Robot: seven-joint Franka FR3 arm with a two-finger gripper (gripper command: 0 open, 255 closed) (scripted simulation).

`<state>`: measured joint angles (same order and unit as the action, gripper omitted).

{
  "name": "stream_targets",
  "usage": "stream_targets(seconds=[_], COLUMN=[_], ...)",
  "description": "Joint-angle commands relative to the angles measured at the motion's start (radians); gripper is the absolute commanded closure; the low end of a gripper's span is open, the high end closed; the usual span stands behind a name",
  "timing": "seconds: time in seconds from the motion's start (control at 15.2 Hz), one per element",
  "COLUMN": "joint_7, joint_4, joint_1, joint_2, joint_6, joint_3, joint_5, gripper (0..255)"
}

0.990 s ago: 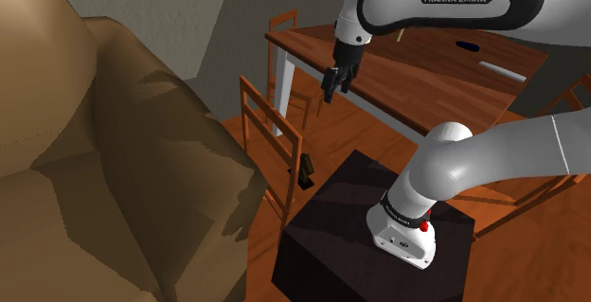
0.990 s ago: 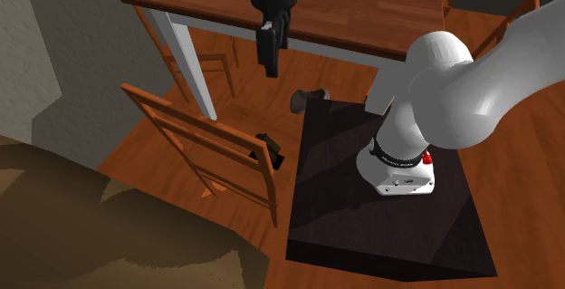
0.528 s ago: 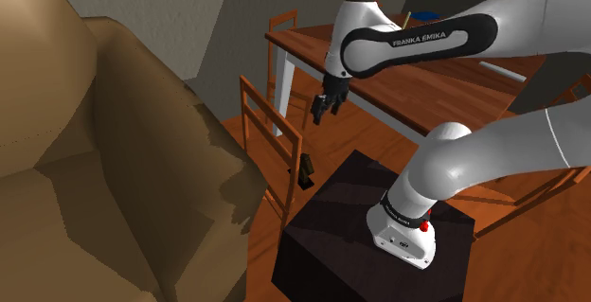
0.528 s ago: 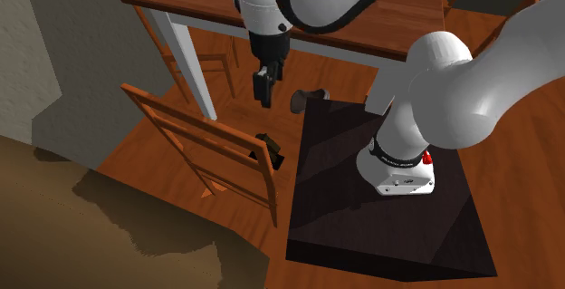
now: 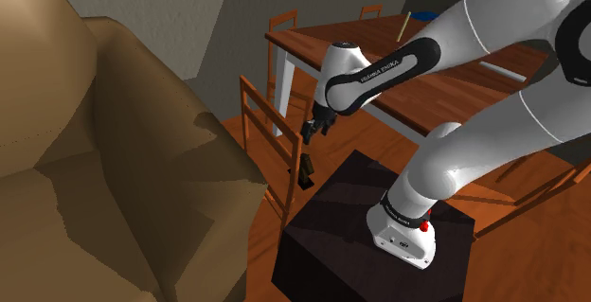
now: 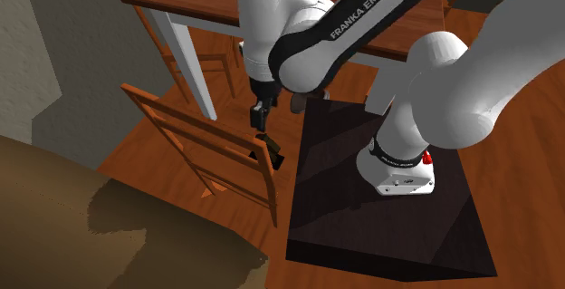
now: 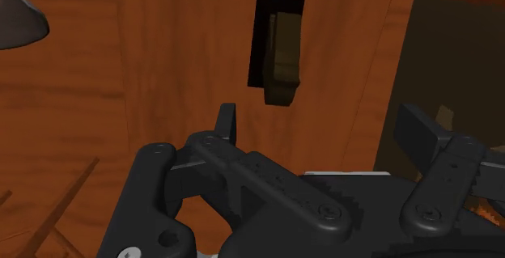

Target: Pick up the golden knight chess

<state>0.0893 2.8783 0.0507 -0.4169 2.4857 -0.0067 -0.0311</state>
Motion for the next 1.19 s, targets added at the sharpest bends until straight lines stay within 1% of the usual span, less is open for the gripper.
stream_targets(seconds=[0.0,0.2,0.73,0.86,0.92,1.12], joint_7=[0.008,0.019,-0.008,-0.012,-0.011,-0.011], joint_4=[0.011,0.01,0.001,0.0,-0.002,-0.002], joint_1=[0.003,0.003,-0.01,-0.01,-0.01,-0.01], joint_2=[0.092,0.247,0.419,0.431,0.433,0.432], joint_6=[0.116,0.282,0.446,0.457,0.457,0.456], joint_3=[-0.001,-0.001,-0.004,-0.003,-0.003,-0.003], joint_5=[-0.004,-0.017,-0.056,-0.061,-0.061,-0.061], gripper=[0,0,0,0,255,255])
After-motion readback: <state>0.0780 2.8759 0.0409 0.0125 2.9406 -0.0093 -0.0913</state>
